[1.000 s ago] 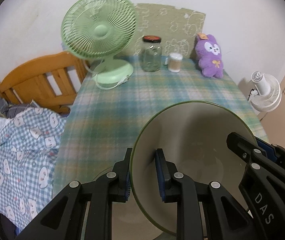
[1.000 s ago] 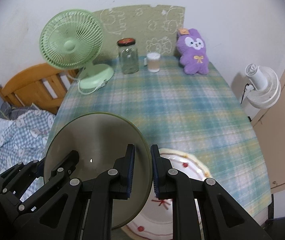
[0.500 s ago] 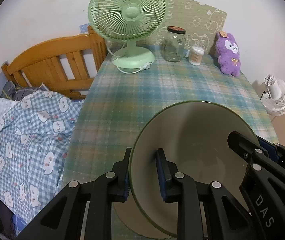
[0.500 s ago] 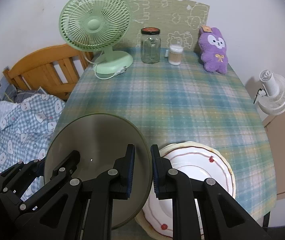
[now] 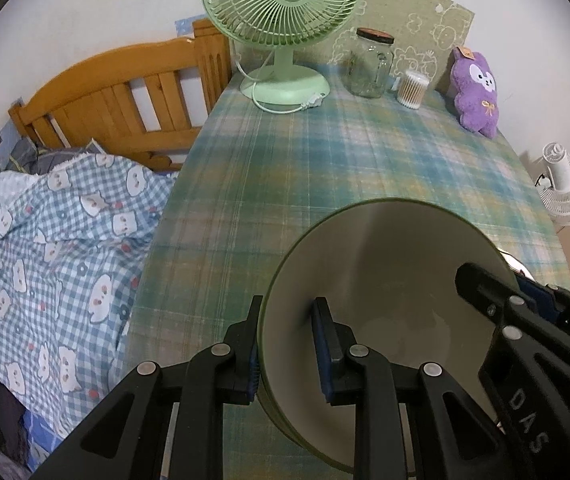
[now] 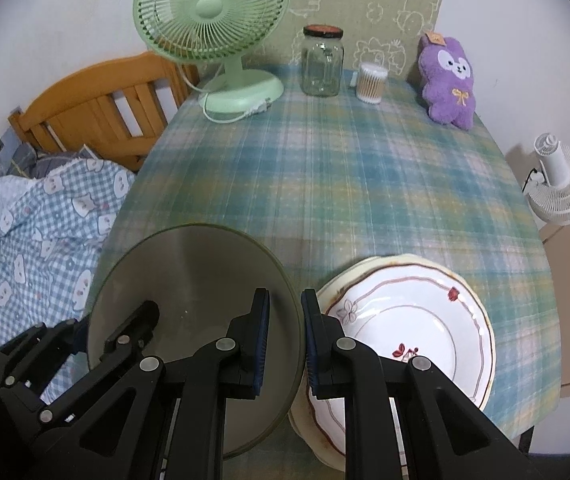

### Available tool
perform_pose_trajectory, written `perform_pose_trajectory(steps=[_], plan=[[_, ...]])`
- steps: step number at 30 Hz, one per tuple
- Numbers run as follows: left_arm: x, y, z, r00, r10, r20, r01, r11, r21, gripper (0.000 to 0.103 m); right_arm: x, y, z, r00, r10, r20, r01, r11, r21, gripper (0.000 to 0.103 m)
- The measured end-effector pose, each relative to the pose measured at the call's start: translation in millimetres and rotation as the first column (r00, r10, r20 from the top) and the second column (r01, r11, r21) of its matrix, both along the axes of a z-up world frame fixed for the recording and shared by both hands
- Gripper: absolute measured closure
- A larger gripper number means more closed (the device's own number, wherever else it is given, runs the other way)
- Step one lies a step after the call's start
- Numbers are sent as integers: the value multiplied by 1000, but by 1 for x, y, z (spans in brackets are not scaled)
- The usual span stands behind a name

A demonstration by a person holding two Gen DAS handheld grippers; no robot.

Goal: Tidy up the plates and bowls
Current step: 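Carry the cream bowl with both tools to beside the plate stack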

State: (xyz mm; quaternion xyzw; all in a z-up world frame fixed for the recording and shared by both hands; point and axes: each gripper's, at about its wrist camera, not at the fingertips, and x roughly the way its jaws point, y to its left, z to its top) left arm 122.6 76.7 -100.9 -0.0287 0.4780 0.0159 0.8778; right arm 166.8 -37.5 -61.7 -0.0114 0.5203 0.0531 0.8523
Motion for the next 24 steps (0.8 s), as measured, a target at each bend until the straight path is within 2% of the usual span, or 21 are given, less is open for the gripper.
perform_pose_trajectory(steps=[6,12,21,24], plan=[[-1,0,0,1000,-3,8,3,999,33,82,4,3,-5,1000,2,-18,-2,1000,10,84],[2,9,-5,999,40,-34,-39,998,46,82,7,11,-12,999,11,-40,-9,999,35,84],[6,9,-20,996,33,-78,-33,999,2,82,9,10,-21,999,11,-50,-11,1000,-8,84],[4,6,-22,997,25,-69,-24,1000,7,82,8,9,-23,999,11,-49,-12,1000,-15,84]])
